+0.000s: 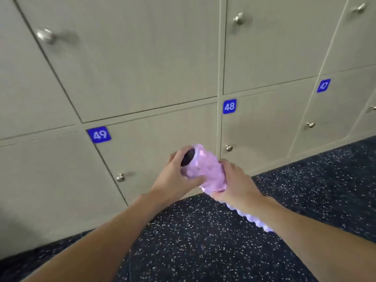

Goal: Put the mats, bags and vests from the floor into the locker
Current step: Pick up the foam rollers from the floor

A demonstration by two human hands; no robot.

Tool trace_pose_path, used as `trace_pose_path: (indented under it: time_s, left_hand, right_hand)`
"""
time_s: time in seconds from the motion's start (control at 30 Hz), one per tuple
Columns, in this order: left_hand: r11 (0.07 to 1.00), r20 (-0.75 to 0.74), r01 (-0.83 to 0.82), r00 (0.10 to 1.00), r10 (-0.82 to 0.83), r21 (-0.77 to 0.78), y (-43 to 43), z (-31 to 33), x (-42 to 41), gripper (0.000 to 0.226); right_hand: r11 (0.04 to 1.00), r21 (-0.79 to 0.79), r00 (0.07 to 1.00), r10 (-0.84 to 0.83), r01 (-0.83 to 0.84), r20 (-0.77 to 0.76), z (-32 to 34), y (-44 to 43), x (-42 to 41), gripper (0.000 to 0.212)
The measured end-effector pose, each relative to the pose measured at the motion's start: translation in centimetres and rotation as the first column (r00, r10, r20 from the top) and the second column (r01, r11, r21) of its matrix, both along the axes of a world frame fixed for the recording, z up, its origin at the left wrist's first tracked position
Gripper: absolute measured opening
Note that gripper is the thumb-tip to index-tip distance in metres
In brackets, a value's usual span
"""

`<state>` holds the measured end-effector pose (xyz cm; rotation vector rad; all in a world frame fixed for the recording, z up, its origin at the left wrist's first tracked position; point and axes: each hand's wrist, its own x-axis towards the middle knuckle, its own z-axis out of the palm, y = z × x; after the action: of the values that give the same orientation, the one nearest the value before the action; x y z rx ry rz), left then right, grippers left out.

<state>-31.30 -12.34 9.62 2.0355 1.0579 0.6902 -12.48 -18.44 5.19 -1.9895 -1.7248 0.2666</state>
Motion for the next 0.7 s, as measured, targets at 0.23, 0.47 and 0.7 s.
trace_pose_path:
  time_s: [0.23,0.47,0.7]
  left_hand:
    - [0.962,0.084,-0.208,0.977,0.196,0.177,-1.4,9.4,-16.2,0.072]
    - [0.870,0.128,-0.396,0.918,0.375,0.292,-4.9,14.8,-30.8,0.060]
    - [0.724,0.192,-0.613,0.789,0.584,0.318,-8.4,17.8,-45.2,0.051]
  right_hand:
    - [0.972,0.114,0.953,0.227,-0.207,-0.202,7.8,2.2,-16.0,0.074]
    - [0.901,0.158,0.818,0.433,-0.403,-0.379,13.4,2.1,-31.2,0.062]
    - [0.715,0.280,0.550,0.681,-0.640,-0.483,17.9,2.1,-46.5,0.064]
